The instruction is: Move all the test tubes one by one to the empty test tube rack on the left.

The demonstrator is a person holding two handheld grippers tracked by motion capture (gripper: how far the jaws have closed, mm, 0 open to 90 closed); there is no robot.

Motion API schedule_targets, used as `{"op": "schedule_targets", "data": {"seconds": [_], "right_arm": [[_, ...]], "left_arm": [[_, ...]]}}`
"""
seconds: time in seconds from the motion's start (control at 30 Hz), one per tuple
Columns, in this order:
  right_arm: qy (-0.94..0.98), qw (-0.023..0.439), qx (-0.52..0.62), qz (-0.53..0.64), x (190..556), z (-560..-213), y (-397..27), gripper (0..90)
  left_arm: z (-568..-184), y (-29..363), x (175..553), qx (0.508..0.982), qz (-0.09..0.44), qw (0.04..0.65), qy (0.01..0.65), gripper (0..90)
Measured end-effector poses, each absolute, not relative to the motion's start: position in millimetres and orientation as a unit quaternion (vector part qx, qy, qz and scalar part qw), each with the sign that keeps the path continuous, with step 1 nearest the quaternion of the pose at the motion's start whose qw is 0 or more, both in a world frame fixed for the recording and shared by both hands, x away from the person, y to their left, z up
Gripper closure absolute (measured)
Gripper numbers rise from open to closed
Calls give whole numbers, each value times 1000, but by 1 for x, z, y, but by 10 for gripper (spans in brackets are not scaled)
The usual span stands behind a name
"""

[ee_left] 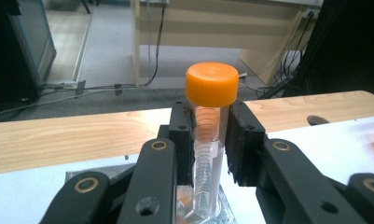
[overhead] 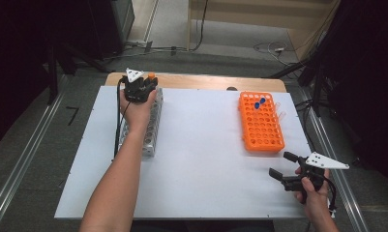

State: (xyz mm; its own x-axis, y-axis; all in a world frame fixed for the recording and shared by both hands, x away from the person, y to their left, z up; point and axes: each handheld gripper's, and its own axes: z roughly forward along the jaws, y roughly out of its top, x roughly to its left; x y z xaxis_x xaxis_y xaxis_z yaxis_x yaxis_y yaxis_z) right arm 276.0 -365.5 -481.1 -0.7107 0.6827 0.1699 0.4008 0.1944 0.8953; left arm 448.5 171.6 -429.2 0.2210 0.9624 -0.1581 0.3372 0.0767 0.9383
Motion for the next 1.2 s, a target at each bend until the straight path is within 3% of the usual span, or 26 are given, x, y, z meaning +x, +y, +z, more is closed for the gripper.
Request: {"op": "schedule_targets", "data": {"seconds": [0.3, 0.7, 0.93, 1.2], "right_arm": [[762, 132, 357, 525, 277, -481, -364, 0], [762, 129, 358, 524, 281, -481, -361, 0], [761, 131, 361, 523, 282, -481, -360, 0], [762, 131, 363, 520, 284, -479, -356, 0]], "left_arm": [[-427, 174, 445, 613, 278, 499, 546, 506], [-413, 171, 426, 627, 232, 524, 528, 122], [-406, 167, 403, 634, 224, 541, 505, 32], [-405, 160, 370, 648, 210, 553, 481, 0]]}}
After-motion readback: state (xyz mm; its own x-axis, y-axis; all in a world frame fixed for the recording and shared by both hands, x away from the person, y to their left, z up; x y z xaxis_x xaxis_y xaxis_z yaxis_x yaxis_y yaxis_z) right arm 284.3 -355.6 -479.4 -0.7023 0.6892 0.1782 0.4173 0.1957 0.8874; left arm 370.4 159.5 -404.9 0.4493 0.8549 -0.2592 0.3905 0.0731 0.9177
